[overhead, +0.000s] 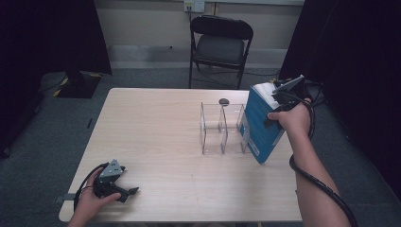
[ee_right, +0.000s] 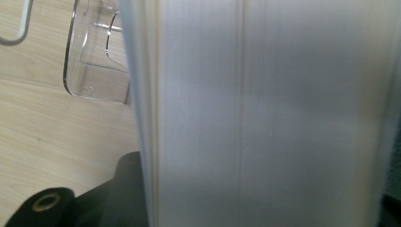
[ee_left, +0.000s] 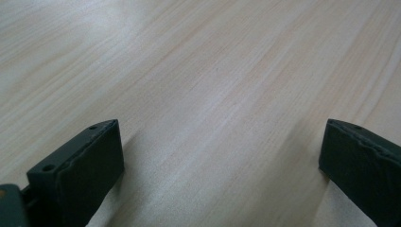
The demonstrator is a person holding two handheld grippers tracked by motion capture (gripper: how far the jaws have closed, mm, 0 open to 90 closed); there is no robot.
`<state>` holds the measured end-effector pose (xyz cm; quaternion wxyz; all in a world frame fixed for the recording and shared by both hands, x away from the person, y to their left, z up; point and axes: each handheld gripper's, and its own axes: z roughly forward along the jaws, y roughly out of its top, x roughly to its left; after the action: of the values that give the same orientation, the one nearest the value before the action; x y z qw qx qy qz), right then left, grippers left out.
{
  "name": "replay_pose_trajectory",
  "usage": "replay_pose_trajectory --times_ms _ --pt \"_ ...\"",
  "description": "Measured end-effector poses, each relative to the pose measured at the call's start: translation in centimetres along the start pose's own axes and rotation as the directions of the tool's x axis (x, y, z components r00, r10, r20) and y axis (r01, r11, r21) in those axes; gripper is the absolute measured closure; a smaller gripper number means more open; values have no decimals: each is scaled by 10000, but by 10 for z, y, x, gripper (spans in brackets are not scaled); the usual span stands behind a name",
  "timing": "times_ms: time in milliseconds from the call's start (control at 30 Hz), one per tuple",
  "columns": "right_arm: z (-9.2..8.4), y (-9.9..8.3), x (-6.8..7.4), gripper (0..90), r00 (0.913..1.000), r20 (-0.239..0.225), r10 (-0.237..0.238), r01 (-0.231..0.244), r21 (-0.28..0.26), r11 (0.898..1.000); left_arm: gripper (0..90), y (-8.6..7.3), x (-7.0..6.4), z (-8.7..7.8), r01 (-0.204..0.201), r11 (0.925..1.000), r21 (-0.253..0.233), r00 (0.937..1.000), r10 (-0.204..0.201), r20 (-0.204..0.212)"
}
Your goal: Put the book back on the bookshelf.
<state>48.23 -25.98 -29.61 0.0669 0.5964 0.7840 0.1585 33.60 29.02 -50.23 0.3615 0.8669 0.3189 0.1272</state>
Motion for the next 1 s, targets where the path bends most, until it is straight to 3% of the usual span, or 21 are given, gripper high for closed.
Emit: replay_pose_trajectory --times_ms 133,200,433,600,1000 --pt "1 -1 0 537 9998 205 -55 58 -151 9999 2 0 0 0 -4 10000 3 10000 4 2" --pt "1 0 0 527 9990 432 -140 138 44 9999 2 0 0 0 0 10000 6 10000 0 2" --pt "2 1 0 589 9995 292 -108 99 303 9995 0 0 0 0 -20 10000 15 10000 20 -20" --pt "1 0 2 609 9994 310 -128 123 159 9998 0 1 1 0 -77 10000 13 10000 77 -22" --pt "-3 -5 -4 617 9980 8 634 -633 -48 9980 0 1 1 1 -29 10000 13 10000 29 -29"
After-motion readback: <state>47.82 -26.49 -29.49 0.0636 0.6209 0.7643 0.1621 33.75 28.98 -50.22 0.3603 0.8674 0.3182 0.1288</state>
